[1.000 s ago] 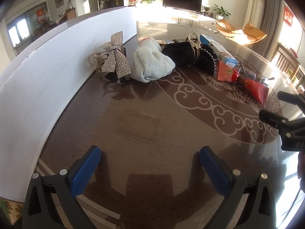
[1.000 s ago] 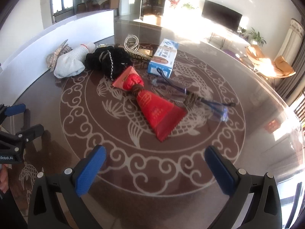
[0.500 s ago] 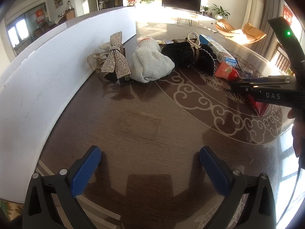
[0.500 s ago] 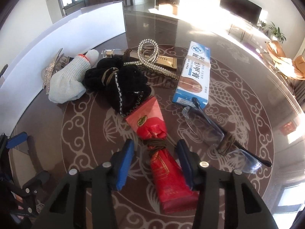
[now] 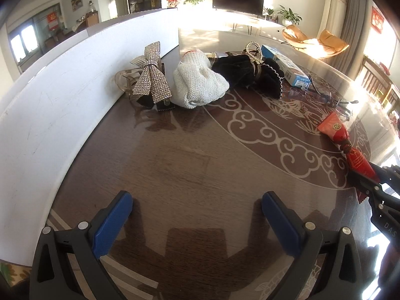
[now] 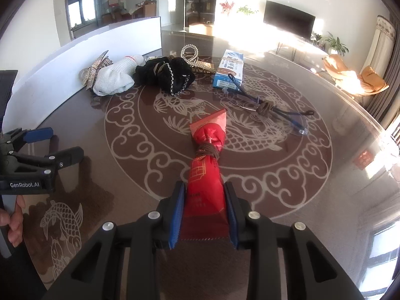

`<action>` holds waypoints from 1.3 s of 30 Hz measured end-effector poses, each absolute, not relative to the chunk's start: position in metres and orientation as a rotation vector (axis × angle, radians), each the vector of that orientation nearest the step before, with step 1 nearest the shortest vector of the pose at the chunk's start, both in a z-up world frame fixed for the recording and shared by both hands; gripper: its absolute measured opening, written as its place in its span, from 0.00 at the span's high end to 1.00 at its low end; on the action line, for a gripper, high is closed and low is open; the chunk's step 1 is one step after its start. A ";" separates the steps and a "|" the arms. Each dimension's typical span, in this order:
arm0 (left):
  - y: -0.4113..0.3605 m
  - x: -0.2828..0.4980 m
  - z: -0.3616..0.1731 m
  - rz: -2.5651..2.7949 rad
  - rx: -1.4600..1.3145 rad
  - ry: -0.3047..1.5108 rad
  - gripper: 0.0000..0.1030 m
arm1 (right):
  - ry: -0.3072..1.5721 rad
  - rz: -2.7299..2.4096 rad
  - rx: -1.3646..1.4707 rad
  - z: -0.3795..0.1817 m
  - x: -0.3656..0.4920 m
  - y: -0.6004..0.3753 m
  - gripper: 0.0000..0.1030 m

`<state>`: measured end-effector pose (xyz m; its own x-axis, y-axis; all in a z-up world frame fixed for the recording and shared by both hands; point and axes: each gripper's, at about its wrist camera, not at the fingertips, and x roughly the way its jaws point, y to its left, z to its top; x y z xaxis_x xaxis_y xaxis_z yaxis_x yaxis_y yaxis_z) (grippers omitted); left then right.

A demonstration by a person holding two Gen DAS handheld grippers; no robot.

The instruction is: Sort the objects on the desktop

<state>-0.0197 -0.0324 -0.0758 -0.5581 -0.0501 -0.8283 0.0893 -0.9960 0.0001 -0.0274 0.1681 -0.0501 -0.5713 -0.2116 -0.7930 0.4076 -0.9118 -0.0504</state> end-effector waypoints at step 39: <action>-0.032 -0.019 -0.076 -2.703 1.433 0.063 0.00 | 0.258 -2.497 1.276 -0.061 -0.039 0.176 0.00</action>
